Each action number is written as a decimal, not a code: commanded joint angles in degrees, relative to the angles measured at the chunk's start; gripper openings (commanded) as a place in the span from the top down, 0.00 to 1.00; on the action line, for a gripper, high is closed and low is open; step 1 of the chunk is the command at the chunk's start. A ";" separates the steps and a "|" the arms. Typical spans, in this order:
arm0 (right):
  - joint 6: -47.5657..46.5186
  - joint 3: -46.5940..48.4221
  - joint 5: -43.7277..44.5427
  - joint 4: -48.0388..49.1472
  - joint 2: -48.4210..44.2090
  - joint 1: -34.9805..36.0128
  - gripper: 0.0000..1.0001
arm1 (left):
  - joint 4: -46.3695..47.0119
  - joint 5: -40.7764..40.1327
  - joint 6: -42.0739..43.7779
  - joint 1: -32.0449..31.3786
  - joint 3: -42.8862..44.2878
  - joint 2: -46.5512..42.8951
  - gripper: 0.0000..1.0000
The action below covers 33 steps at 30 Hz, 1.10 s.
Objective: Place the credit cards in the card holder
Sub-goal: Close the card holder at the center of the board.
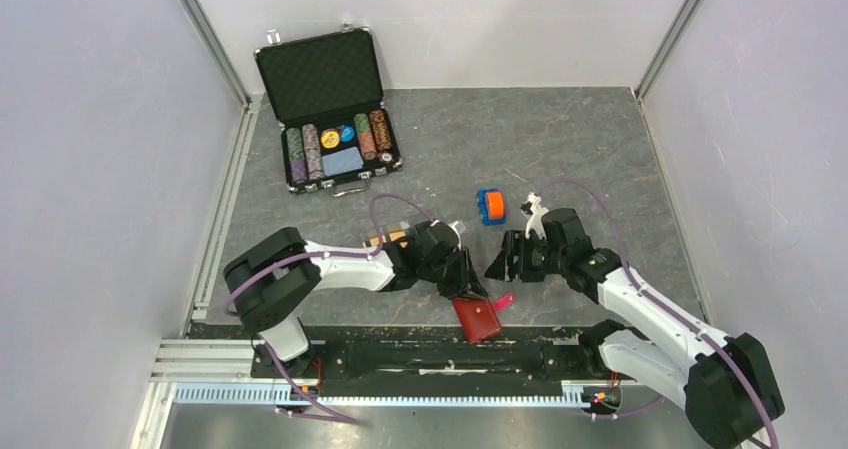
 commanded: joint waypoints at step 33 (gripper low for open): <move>-9.59 -4.24 -9.75 -3.16 5.90 -0.64 0.23 | -20.26 -3.99 12.29 -2.57 4.14 -6.30 0.62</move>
